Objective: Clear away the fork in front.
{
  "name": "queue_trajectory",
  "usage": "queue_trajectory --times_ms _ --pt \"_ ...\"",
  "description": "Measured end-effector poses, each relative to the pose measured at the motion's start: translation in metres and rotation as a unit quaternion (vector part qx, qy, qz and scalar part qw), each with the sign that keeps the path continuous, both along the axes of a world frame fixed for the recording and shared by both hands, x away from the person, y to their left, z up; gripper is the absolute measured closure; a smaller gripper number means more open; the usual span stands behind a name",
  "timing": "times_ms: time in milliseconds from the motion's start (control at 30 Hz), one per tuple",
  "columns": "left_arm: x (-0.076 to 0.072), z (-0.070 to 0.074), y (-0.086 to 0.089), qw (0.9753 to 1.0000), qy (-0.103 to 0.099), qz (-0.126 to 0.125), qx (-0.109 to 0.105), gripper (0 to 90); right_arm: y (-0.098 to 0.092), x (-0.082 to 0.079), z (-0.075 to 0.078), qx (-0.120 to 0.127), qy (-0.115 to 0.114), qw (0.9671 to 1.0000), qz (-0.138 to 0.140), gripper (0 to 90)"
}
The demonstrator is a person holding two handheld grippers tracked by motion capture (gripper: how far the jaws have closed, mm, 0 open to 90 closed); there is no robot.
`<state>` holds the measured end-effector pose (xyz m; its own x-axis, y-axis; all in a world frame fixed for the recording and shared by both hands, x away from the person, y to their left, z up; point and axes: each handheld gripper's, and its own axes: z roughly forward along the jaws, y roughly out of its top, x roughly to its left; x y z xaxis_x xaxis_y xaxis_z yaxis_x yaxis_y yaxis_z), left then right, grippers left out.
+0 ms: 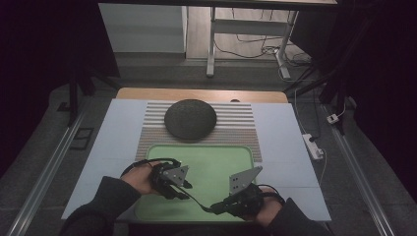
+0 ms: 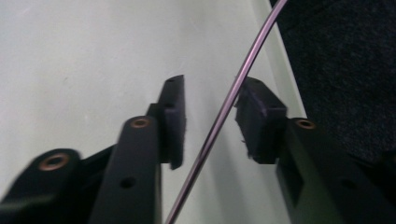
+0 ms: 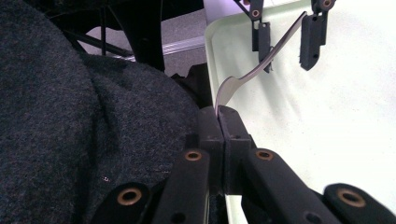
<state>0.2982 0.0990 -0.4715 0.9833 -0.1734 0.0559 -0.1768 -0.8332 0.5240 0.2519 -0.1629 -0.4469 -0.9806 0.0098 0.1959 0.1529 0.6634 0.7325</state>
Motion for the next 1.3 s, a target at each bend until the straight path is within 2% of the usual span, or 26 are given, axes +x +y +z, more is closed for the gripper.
queue_trajectory --times_ms 100,267,500,633,733,800,833,867,933,1100,1300 --pt "0.0 -0.001 0.0 0.9998 -0.007 -0.016 0.005 68.8 0.0 0.0 0.0 -0.002 0.0 1.0 0.004 89.4" --pt "-0.003 -0.002 0.0 0.9986 -0.032 -0.04 0.011 75.9 0.001 0.001 -0.001 -0.004 0.003 1.0 0.006 89.4" --pt "-0.004 -0.003 0.0 0.996 -0.054 -0.07 0.01 79.3 0.001 0.001 -0.002 -0.005 0.001 0.9999 0.01 89.3" --pt "-0.005 -0.003 -0.001 0.9944 -0.058 -0.087 0.015 81.5 0.001 0.001 -0.004 -0.004 -0.002 0.9999 0.013 88.4" --pt "-0.006 -0.005 -0.001 0.993 -0.059 -0.1 0.02 85.3 -0.002 0.003 -0.004 0.0 -0.017 0.9999 0.001 83.5" --pt "-0.005 -0.004 -0.001 0.9947 -0.044 -0.091 0.018 85.8 -0.004 0.006 -0.003 0.009 -0.016 0.9998 -0.009 81.7" --pt "-0.005 -0.003 -0.001 0.9951 -0.04 -0.089 0.014 85.9 -0.006 0.008 -0.003 0.013 -0.017 0.9996 -0.021 78.2" --pt "-0.004 -0.002 -0.001 0.9955 -0.037 -0.086 0.01 85.9 -0.006 0.008 -0.003 0.013 -0.017 0.9996 -0.021 78.2" --pt "-0.003 -0.001 0.0 0.9965 -0.033 -0.077 0.008 85.9 -0.007 0.008 -0.003 0.014 -0.025 0.9991 -0.03 72.6" --pt "0.0 0.0 0.003 0.999 -0.018 -0.039 0.012 85.9 -0.011 0.012 -0.001 0.019 -0.034 0.9976 -0.057 62.4" --pt "0.003 0.005 0.008 0.9999 0.003 0.008 0.013 85.9 -0.021 0.015 0.003 0.018 -0.059 0.9925 -0.105 51.2"
